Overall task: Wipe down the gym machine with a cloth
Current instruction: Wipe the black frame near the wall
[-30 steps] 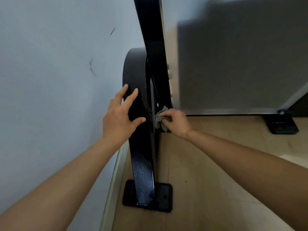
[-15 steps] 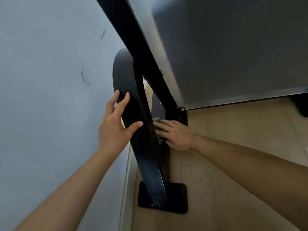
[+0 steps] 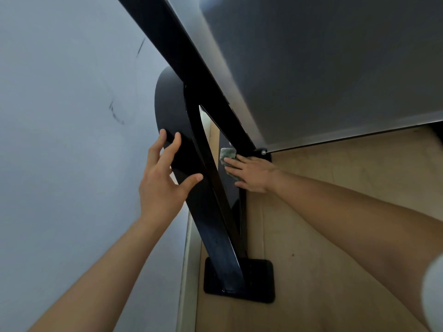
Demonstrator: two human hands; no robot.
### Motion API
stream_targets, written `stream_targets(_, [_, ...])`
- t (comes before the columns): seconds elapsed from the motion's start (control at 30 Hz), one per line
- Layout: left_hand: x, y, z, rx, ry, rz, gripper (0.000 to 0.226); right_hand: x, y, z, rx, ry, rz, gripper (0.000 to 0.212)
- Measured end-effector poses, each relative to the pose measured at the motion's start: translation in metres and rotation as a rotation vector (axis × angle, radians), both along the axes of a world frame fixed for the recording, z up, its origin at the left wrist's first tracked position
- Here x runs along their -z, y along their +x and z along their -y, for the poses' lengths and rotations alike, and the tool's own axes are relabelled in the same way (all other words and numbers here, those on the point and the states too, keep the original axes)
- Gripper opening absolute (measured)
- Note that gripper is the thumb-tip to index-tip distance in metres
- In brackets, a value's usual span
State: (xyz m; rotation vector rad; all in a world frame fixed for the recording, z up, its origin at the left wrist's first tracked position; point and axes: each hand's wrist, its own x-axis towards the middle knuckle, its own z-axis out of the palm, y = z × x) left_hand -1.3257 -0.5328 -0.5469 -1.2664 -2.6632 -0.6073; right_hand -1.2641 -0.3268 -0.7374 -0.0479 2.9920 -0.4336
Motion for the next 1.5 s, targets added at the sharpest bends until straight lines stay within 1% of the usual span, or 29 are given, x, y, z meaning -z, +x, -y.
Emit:
stream_targets(0.1, [-0.001, 0.001, 0.001, -0.002, 0.0, 0.001, 0.094, 0.003, 0.002, 0.005, -0.002, -0.031, 0.004, 0.061])
stream_targets(0.23, [-0.001, 0.0, 0.001, -0.001, 0.002, 0.0, 0.095, 0.018, 0.021, 0.007, -0.122, 0.031, -0.104, 0.057])
stream_targets(0.27, [-0.001, 0.0, 0.001, -0.001, 0.003, -0.003, 0.095, 0.022, 0.027, 0.008, -0.153, 0.061, -0.122, 0.06])
stream_targets(0.43, [-0.002, -0.001, 0.001, 0.001, 0.006, -0.002, 0.094, 0.042, 0.052, 0.04, -0.259, 0.194, -0.229, 0.088])
stream_targets(0.53, [-0.002, 0.0, 0.0, 0.0, 0.002, -0.003, 0.093, 0.043, 0.065, 0.054, -0.328, 0.22, -0.292, 0.093])
stream_targets(0.6, [-0.002, 0.0, 0.0, -0.005, -0.004, -0.007, 0.093, 0.043, 0.072, 0.058, -0.341, 0.214, -0.314, 0.093])
stream_targets(0.73, [-0.001, -0.002, -0.001, -0.005, -0.005, -0.009, 0.094, 0.041, 0.071, 0.049, -0.332, 0.14, -0.242, 0.092])
stream_targets(0.83, [-0.001, -0.002, -0.001, -0.011, -0.006, -0.011, 0.094, 0.032, 0.066, 0.043, -0.34, 0.075, -0.218, 0.076])
stream_targets(0.87, [-0.001, -0.002, -0.001, -0.009, -0.007, -0.012, 0.094, 0.031, 0.063, 0.041, -0.343, 0.106, -0.189, 0.071])
stream_targets(0.93, [-0.001, -0.002, 0.0, -0.007, -0.009, -0.013, 0.094, 0.028, 0.057, 0.035, -0.281, 0.119, -0.138, 0.067])
stream_targets(1.0, [-0.001, -0.002, 0.0, -0.014, -0.011, -0.017, 0.094, 0.025, 0.049, 0.03, -0.206, 0.065, -0.139, 0.069])
stream_targets(1.07, [-0.001, -0.002, 0.0, -0.016, -0.014, -0.02, 0.094, 0.025, 0.04, 0.025, -0.122, 0.018, -0.128, 0.066])
stream_targets(1.17, [-0.001, -0.001, 0.001, -0.012, -0.006, -0.009, 0.093, 0.023, 0.032, 0.027, 0.044, -0.205, -0.237, 0.051])
stream_targets(1.23, [-0.001, -0.001, 0.001, -0.01, -0.002, -0.006, 0.093, 0.022, 0.031, 0.028, 0.202, -0.353, -0.276, 0.048])
stream_targets(1.37, [-0.001, -0.002, 0.002, -0.016, -0.001, 0.004, 0.094, 0.022, 0.028, 0.023, 0.539, -0.634, -0.224, 0.053])
stream_targets(1.5, [0.0, -0.002, 0.001, -0.025, -0.003, -0.003, 0.094, 0.024, 0.016, 0.022, 0.807, -0.914, -0.15, 0.045])
